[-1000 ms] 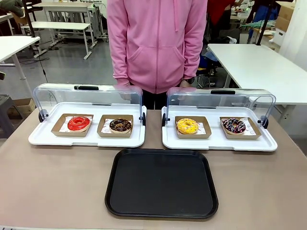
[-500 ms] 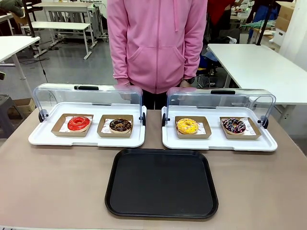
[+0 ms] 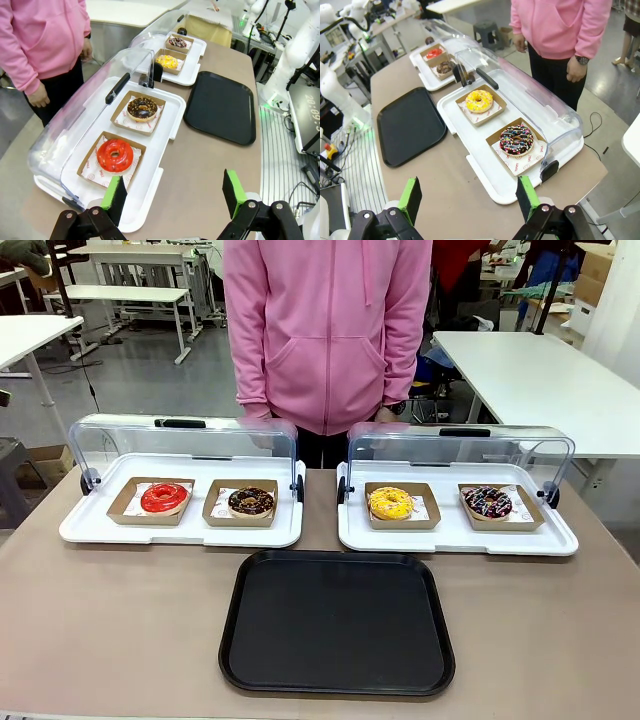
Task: Move the first donut from the left to the tray.
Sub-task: Pick up the Paper togo box containing the Donut indicated by the person and place it on the Handle tray.
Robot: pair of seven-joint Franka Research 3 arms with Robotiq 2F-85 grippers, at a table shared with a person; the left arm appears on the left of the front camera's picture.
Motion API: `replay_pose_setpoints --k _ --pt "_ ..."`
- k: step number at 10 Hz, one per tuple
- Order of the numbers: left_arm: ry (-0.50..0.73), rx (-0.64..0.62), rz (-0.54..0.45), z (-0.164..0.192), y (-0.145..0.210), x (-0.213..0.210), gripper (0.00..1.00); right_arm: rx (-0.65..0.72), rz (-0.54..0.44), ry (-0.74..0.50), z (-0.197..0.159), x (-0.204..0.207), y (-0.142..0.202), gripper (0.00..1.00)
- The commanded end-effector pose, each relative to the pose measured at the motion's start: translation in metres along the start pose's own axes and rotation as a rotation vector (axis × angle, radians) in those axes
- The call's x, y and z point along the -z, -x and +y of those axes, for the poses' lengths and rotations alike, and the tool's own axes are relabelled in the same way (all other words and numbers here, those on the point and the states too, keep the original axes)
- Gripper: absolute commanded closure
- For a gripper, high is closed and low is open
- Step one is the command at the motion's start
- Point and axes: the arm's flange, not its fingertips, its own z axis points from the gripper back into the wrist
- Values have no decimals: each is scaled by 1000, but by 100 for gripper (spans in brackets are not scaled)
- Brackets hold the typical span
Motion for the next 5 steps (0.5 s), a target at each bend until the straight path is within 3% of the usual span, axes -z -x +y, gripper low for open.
replay_pose_setpoints --k 1,5 --pt "5 0 6 -1 1 0 0 -2 -4 0 0 -1 0 0" --pt "5 0 6 -1 1 0 0 -2 -4 0 0 -1 0 0"
